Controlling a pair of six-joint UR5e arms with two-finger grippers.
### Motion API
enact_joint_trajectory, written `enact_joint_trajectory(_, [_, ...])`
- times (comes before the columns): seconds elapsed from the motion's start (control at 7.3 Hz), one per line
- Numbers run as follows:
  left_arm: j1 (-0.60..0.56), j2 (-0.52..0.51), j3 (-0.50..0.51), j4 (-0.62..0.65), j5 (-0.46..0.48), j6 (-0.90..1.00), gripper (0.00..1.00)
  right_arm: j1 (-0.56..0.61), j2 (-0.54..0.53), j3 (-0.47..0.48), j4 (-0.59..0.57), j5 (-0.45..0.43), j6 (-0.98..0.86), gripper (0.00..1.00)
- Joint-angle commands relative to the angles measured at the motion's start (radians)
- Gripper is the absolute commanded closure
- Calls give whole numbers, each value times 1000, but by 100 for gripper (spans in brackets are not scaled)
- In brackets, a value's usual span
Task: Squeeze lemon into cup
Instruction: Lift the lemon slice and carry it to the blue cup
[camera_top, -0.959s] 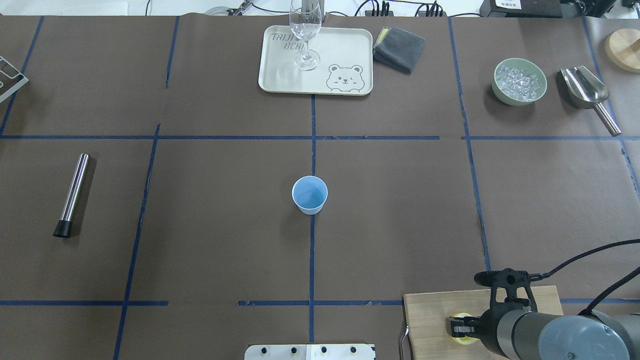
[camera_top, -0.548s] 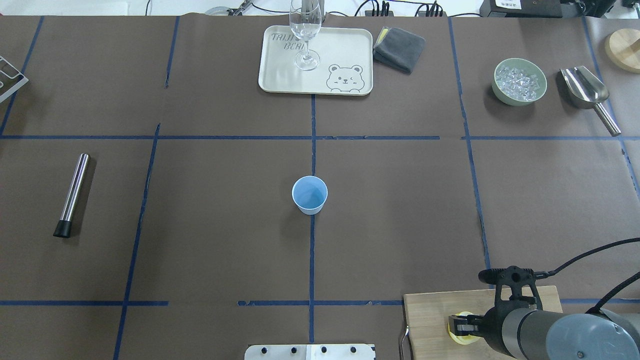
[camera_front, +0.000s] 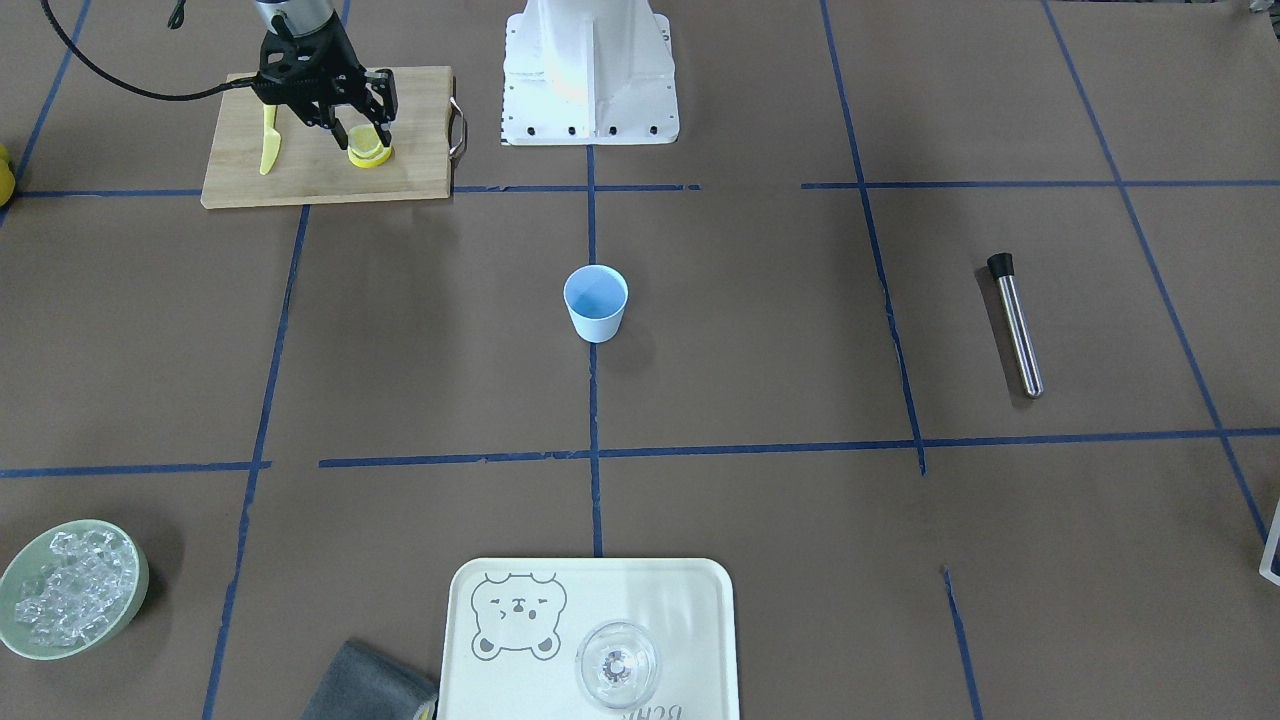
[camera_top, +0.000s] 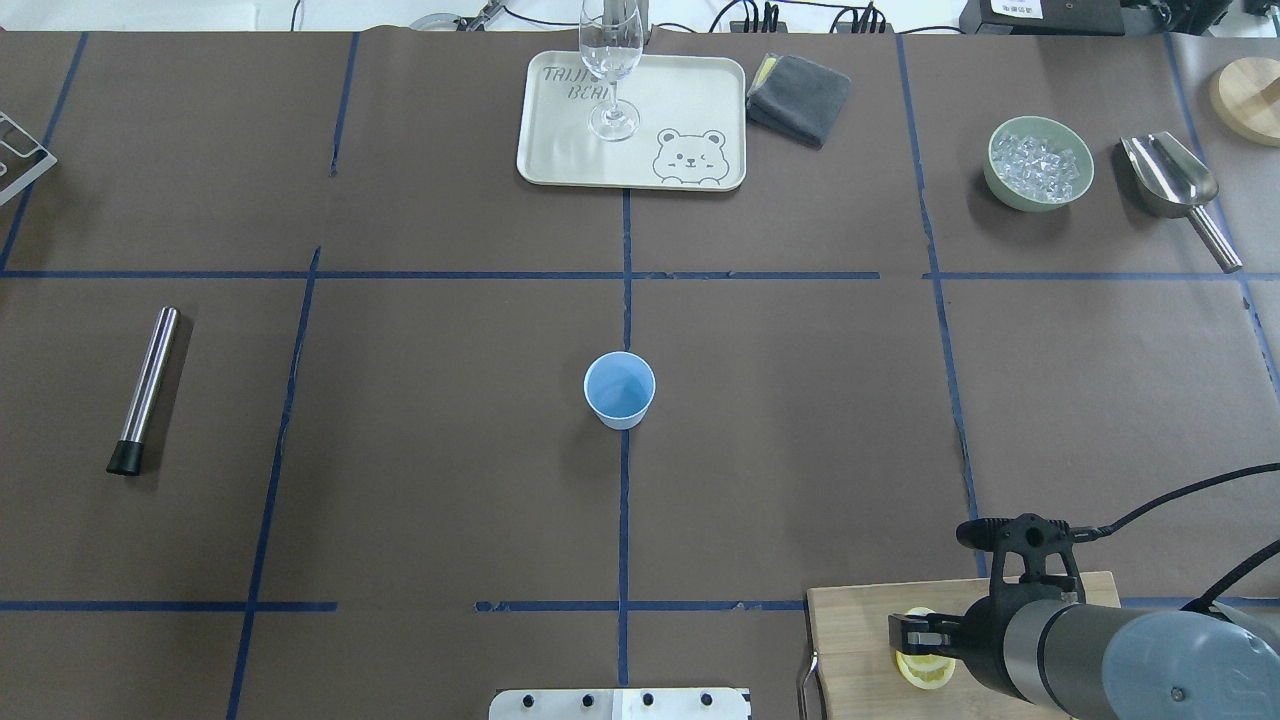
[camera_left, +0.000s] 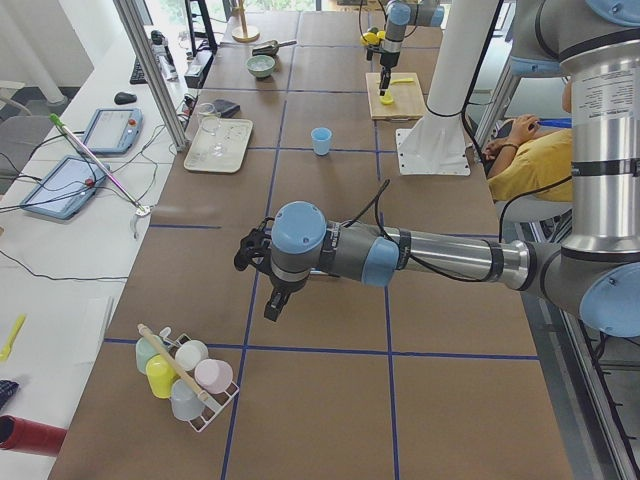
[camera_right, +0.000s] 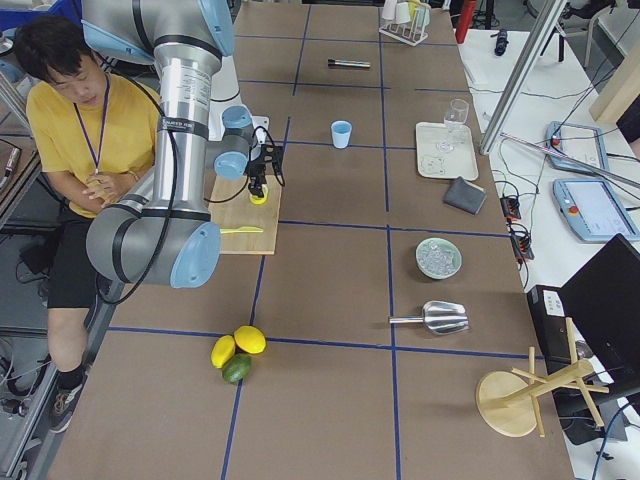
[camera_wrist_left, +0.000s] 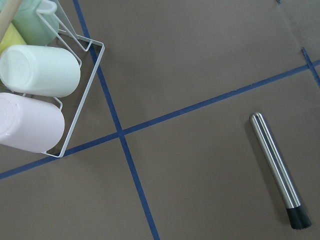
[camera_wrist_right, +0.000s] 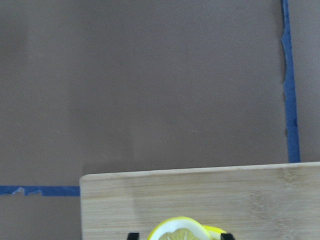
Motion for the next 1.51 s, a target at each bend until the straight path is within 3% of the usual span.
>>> enact_joint_trajectory(0.0, [0,2,0,0,-2,0,0,63,103,-9,-3,7,-1,39])
enact_joint_trajectory(0.27, [0,2,2,0,-2,0,0,170,212,-21,-38,68,-1,39])
enact_joint_trajectory(0.41, [-2,2,2,0,-2,0,0,221,316,-69,-85,99,-1,39])
enact_joint_trajectory(0.69, [-2,8,-3,0,-2,0,0,284,508,-182,-154,120,21,39])
enact_joint_trajectory(1.37, [-3,31,-30,0,-2,0,0,373,832,-504,-142,133,93,39])
